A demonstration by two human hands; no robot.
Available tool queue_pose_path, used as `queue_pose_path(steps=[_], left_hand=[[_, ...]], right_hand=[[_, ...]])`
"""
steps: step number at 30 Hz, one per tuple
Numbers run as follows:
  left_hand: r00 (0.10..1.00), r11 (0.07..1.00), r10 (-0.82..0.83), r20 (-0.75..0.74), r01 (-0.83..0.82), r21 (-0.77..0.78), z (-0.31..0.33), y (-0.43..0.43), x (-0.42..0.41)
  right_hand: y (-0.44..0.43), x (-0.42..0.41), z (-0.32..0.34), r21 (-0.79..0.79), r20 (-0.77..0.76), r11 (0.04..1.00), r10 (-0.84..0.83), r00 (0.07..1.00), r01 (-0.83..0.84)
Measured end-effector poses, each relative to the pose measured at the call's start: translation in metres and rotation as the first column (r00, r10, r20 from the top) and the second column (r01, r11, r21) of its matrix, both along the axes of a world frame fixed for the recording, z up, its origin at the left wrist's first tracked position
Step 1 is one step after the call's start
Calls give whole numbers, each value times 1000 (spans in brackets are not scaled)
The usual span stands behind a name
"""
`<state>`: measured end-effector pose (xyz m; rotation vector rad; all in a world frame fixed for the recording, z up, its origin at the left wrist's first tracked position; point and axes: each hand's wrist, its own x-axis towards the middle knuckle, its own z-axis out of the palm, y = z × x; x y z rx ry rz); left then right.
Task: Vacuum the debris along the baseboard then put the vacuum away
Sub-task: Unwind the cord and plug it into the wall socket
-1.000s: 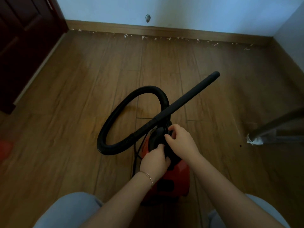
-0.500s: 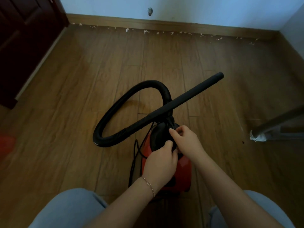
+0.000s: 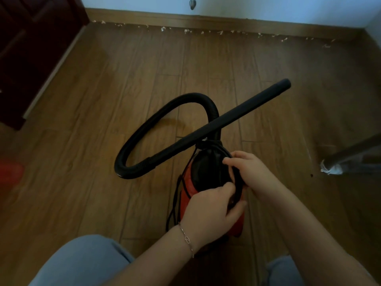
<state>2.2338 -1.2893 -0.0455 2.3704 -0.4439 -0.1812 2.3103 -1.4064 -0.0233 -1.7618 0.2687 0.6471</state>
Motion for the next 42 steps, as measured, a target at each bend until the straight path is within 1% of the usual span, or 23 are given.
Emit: queue_pose_path(steps=[2,5,6,7,8,9,10,12,13,14,16,19,21,22,25,27,32,34,35,37,39,41,42], left_hand=[[996,998,-55,74,54,8,-1,1,1],[991,994,-111,81,111,3,-3,-2,0],[992,993,-114,59,115,-19,-4,-2,-1],[995,992,-99,14,100,-75,-4,-1,0],[996,986,-65,-54,55,-160,-4,0,1],[990,966,-10,-139,-26,-258,-3,1,3],[970,925,64,-234,-146,-350,-2,3,6],[875,775,210,-437,-421,-471,-1,8,18],[811,694,253,-527,-532,-486,-2,11,26],[756,633,276,-593,-607,-480,-2,13,34],[688,540,274,-672,-689,-484,-1,17,45],[626,386,257,-736,-765,-516,3,19,49],[602,315,236,-763,-790,-526,5,21,48],[597,301,224,-770,-794,-528,5,22,48],[606,314,203,-769,-784,-535,6,28,51],[618,335,186,-764,-771,-542,8,33,55],[641,441,234,-731,-740,-508,15,37,59],[648,488,263,-715,-728,-481,21,37,55],[646,494,292,-705,-733,-467,26,38,51],[623,458,353,-698,-766,-452,43,40,43],[599,408,365,-713,-791,-456,71,39,31],[599,403,349,-721,-790,-462,106,35,19],[604,420,339,-721,-783,-459,125,32,13]], right_hand=[[-7,-1,10,15,-37,999,44,998,-43],[-18,-2,14,-57,-68,986,151,986,-155],[-22,-2,15,-68,-71,981,179,981,-184],[-27,-2,14,-60,-75,976,203,976,-208],[-31,-3,14,-33,-81,972,229,970,-232],[-36,-4,14,11,-81,965,263,961,-263],[-39,-4,15,67,-76,954,298,952,-293],[-44,-5,17,183,-65,927,343,937,-327],[-45,-5,17,225,-69,913,364,929,-340],[-45,-5,18,255,-70,895,394,916,-365],[-43,-8,18,301,-59,846,476,877,-440],[-37,-11,14,341,-65,806,534,843,-484],[-32,-9,10,325,-81,800,555,828,-504],[-29,-8,9,308,-85,795,570,818,-522],[-25,-7,3,229,-76,787,601,796,-572],[-25,-7,0,161,-49,809,578,814,-565],[-29,-10,1,97,-33,880,470,882,-466],[-28,-11,8,22,-16,926,377,926,-376],[-28,-12,13,-18,-10,939,342,939,-343],[-27,-18,31,-71,-28,942,326,945,-327],[-26,-29,50,-127,-74,930,338,938,-345],[-27,-41,70,-187,-94,918,336,937,-348],[-29,-46,80,-217,-81,926,297,952,-307]])
